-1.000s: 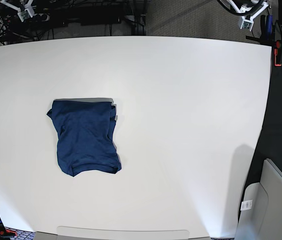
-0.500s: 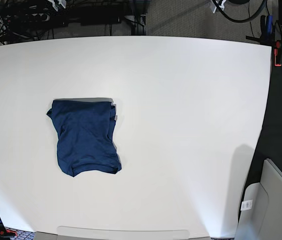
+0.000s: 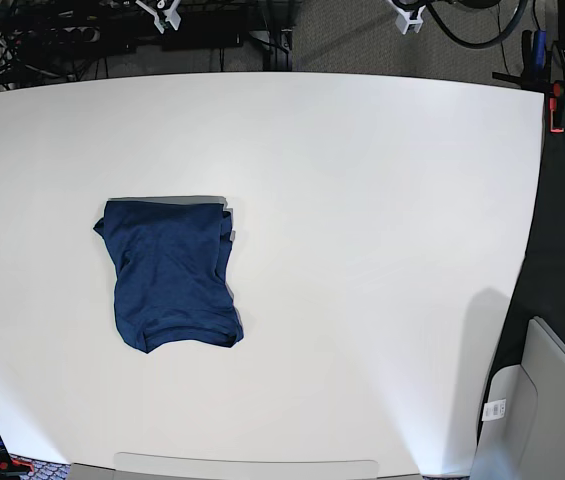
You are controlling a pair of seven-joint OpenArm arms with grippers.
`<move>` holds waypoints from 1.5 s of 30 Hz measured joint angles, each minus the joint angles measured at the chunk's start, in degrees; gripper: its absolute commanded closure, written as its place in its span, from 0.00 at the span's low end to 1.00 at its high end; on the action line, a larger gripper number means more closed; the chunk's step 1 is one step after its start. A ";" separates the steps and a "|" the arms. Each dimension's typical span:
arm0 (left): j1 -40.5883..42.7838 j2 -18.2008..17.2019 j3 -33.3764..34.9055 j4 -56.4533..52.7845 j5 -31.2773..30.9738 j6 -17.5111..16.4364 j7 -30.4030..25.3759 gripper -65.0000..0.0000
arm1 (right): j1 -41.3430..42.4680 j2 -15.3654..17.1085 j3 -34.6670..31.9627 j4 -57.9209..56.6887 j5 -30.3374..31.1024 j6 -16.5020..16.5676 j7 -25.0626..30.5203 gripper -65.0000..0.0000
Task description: Fold the T-shirt properly
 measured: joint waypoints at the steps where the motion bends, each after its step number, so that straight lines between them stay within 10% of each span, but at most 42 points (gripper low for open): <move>1: -0.72 0.11 0.72 -1.70 -0.07 -0.24 -1.16 1.00 | 1.07 0.09 0.00 -1.95 -0.52 -0.83 1.07 0.97; 12: -9.51 0.28 2.21 -24.46 -0.26 4.59 -20.50 1.00 | 6.88 -6.03 0.11 -10.47 -10.05 -12.94 10.03 0.97; 17: -10.38 0.70 2.21 -25.03 -0.11 11.21 -21.90 1.00 | 6.93 -8.26 0.17 -10.56 -12.57 -19.28 10.99 0.97; 23: -10.32 1.75 2.21 -25.05 -0.15 11.08 -21.86 1.00 | 8.22 -11.04 0.17 -11.28 -13.40 -23.80 11.69 0.97; 45: -9.38 3.15 2.21 -25.09 -0.22 11.02 -22.29 1.00 | 7.28 -11.30 0.17 -12.68 -13.46 -25.51 14.23 0.97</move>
